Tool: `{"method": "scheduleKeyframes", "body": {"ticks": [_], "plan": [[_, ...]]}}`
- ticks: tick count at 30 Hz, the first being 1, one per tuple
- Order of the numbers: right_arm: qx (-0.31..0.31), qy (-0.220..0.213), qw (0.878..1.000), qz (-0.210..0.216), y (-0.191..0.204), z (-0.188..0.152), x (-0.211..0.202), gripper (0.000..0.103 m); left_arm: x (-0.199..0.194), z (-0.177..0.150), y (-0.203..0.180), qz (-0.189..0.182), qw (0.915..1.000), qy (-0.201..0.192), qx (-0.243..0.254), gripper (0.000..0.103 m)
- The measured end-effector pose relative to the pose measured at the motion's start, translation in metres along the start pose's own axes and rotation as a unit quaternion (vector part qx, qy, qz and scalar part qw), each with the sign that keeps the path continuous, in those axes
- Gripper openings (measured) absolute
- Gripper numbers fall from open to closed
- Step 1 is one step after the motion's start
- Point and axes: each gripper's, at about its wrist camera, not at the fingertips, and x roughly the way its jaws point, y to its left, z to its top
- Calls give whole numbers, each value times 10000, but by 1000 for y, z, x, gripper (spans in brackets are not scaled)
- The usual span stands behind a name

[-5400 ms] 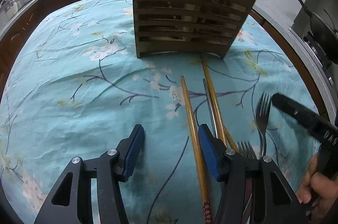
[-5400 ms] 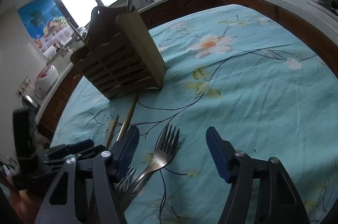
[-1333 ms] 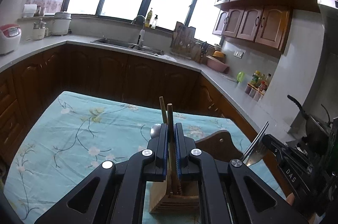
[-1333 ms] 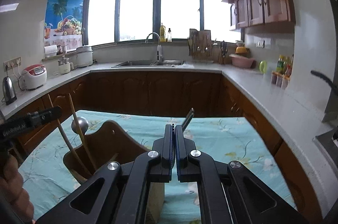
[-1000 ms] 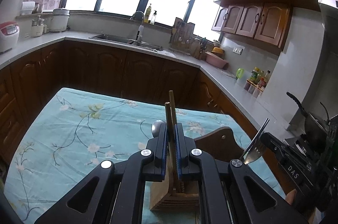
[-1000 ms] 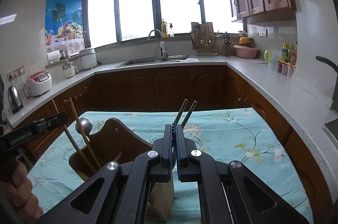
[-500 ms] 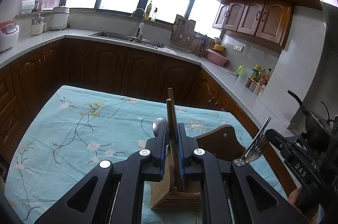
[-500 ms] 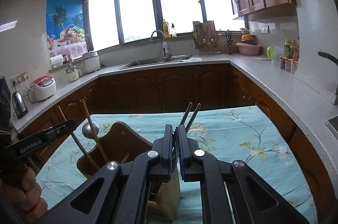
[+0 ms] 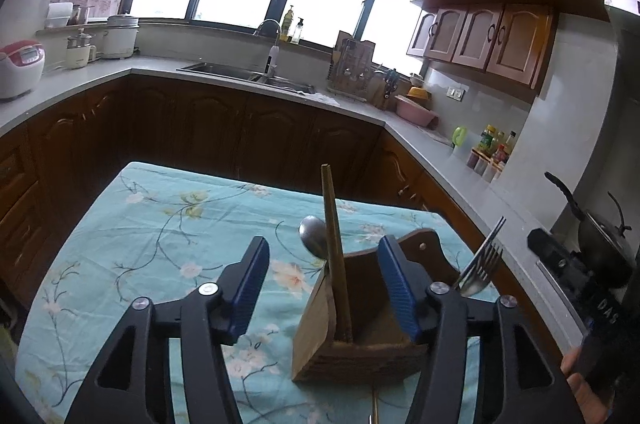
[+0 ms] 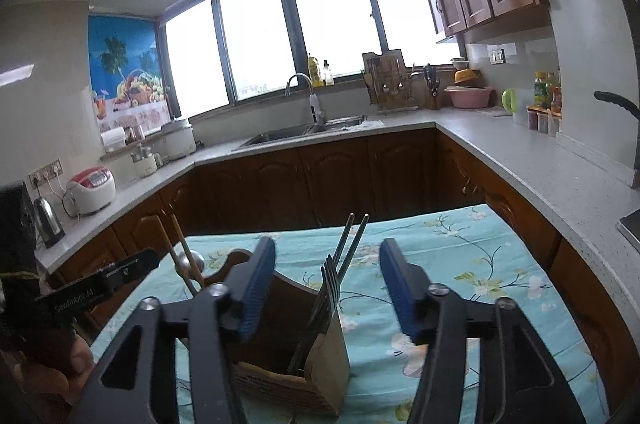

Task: Organize utensils
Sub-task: 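Move both tools back toward the remaining chopsticks and forks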

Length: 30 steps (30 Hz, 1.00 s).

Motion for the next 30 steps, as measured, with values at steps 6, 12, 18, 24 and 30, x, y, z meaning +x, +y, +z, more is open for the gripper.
{"method": "scheduleKeyframes", "body": {"ticks": [6, 12, 18, 24, 30], "plan": [[102, -101, 9999, 65, -3, 0, -20, 84, -25, -11, 8, 87, 9999, 91, -109, 73], [249, -106, 9996, 65, -9, -10, -45, 91, -56, -29, 9, 174, 9995, 244, -83, 78], [375, 48, 9993, 68, -9, -29, -72, 93, -87, -52, 13, 229, 9984, 478, -196, 79], [502, 242, 9984, 39, -13, -50, -93, 93, -108, -69, 12, 238, 9969, 722, -193, 79], [770, 443, 9960, 20, -20, -75, -113, 94, -117, -83, 2, 188, 9955, 925, -121, 79]]}}
